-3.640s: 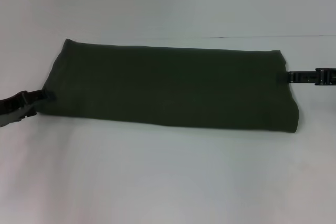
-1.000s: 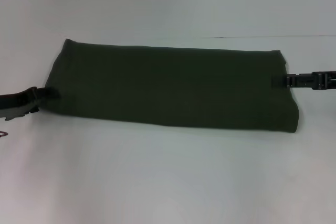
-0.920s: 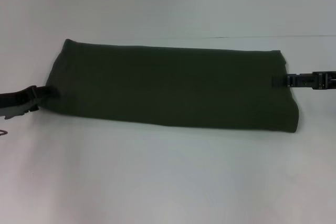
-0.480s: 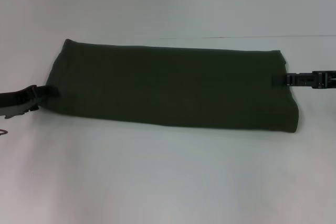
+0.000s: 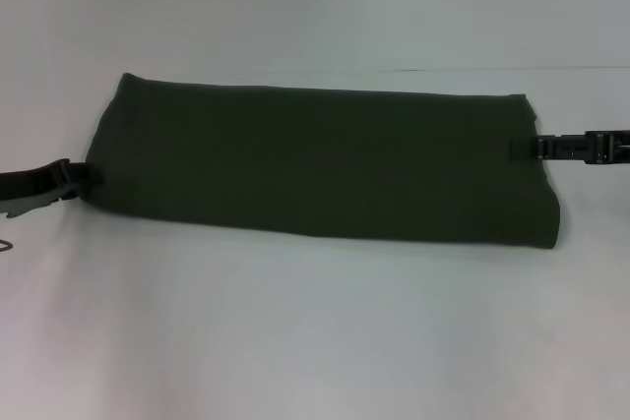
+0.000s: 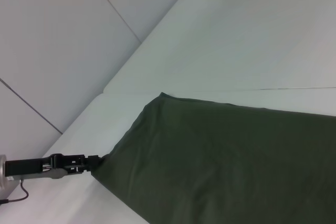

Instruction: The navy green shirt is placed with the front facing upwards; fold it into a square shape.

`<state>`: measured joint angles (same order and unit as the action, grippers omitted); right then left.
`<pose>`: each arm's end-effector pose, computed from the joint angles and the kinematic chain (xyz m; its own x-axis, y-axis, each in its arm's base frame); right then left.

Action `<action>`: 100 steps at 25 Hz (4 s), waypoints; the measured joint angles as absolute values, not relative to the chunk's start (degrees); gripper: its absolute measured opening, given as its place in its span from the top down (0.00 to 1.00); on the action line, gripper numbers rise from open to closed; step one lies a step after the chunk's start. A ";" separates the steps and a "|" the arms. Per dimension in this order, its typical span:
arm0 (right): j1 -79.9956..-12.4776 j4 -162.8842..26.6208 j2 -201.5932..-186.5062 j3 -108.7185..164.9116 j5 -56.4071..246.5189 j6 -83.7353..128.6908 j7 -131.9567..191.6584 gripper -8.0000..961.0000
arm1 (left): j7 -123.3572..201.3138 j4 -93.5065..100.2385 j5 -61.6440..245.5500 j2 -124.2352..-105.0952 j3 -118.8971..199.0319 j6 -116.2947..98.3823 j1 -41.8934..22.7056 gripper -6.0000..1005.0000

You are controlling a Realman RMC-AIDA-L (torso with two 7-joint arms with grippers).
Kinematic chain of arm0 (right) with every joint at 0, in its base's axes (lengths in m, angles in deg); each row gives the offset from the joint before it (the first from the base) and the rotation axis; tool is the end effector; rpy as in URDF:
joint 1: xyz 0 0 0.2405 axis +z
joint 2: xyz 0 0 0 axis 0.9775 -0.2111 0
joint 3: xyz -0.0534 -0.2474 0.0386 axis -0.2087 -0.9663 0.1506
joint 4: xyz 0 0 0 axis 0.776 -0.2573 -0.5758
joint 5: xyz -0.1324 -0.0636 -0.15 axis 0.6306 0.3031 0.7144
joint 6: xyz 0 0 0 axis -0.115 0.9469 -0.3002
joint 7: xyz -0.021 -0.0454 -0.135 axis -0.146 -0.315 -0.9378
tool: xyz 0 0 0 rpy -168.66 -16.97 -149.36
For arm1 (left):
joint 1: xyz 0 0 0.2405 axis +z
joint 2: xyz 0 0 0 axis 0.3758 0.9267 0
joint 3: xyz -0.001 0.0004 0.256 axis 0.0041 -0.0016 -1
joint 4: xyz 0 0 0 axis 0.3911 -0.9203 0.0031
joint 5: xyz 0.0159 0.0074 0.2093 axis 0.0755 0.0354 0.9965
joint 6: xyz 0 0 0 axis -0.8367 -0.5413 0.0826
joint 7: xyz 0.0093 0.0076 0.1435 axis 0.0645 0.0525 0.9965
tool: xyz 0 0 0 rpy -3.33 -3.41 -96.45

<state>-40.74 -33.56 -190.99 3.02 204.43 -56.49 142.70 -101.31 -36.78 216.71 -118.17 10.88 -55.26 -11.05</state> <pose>0.2722 0.3796 0.0755 0.4963 -0.7202 -0.4847 -0.8398 -0.5398 -0.0578 -0.3408 0.3906 0.0443 0.1072 0.7386 0.6656 0.9665 0.0797 -0.2442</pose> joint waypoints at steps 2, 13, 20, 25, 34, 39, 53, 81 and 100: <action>-40.75 -33.56 -190.99 3.02 204.44 -56.49 142.70 0.25 | -101.30 -36.78 216.72 -118.18 10.74 -55.05 -11.17 0.47; -40.91 -33.81 -191.00 3.02 204.44 -56.49 142.63 0.25 | -101.24 -36.50 216.71 -118.27 10.65 -53.44 -11.30 0.81; -41.01 -34.08 -191.18 3.27 204.44 -56.43 142.25 0.25 | -101.26 -37.45 215.75 -118.89 11.24 -54.00 -9.68 0.99; -41.23 -33.84 -191.87 3.53 204.44 -56.25 142.22 0.25 | -99.86 -41.36 210.93 -120.30 11.58 -56.73 -5.75 0.99; -41.07 -33.85 -193.41 4.53 203.95 -55.86 141.96 0.25 | -94.76 -47.04 204.56 -122.50 16.55 -60.28 1.46 0.98; -40.25 -34.19 -194.79 4.55 203.64 -54.47 141.93 0.25 | -90.95 -47.27 204.61 -121.90 24.53 -64.05 2.97 0.97; -38.84 -34.62 -196.85 3.98 203.64 -51.98 141.83 0.26 | -90.10 -54.20 205.68 -118.99 33.63 -69.38 6.22 0.93; -43.68 -34.97 -193.33 3.88 204.06 -57.67 137.48 0.26 | -37.17 12.05 170.04 -124.44 13.32 -84.65 -15.60 0.87; -39.66 -38.00 -194.08 0.97 204.18 -46.03 147.43 0.26 | -36.04 -10.51 175.42 -123.77 12.66 -101.04 -6.88 0.37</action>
<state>-39.66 -38.00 -194.08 0.97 204.18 -46.03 147.43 -36.04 -10.51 175.42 -123.77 12.66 -101.04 -6.88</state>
